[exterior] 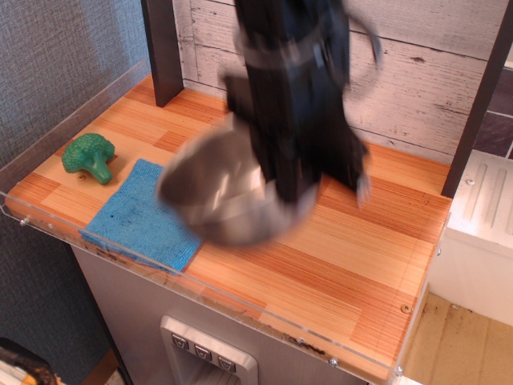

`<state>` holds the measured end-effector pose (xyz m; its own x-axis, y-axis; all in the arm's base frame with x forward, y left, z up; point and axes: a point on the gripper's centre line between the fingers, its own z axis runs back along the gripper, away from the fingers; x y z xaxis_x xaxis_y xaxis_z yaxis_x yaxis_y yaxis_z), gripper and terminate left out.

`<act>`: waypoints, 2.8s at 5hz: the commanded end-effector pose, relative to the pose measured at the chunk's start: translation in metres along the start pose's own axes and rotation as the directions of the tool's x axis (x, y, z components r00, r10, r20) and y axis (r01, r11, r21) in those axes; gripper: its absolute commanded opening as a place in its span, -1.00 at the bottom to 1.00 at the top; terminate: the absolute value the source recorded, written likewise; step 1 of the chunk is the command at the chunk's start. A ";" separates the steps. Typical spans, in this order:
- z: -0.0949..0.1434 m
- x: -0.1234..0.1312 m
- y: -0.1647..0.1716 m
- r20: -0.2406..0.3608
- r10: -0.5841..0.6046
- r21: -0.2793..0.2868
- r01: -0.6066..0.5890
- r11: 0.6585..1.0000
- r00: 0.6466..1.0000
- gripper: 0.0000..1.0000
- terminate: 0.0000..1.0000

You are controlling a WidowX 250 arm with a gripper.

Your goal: Put the pot on the bottom right hand corner of the table.

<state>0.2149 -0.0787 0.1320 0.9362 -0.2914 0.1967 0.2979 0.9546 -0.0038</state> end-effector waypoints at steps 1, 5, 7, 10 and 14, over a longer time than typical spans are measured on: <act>-0.022 0.020 -0.026 -0.057 -0.060 0.019 0.061 0.998 0.997 -1.00 -1.00; -0.051 0.044 -0.047 -0.069 -0.149 0.064 0.153 0.986 0.987 1.00 -1.00; -0.022 0.047 -0.030 -0.043 -0.050 -0.005 0.050 0.999 0.998 1.00 -1.00; 0.046 0.028 0.068 -0.149 0.306 0.190 -0.276 0.942 0.940 1.00 -1.00; 0.031 0.010 0.099 -0.165 0.208 0.024 -0.207 0.978 0.964 1.00 -1.00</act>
<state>0.2508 0.0165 0.1488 0.9962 -0.0871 0.0016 0.0871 0.9958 -0.0270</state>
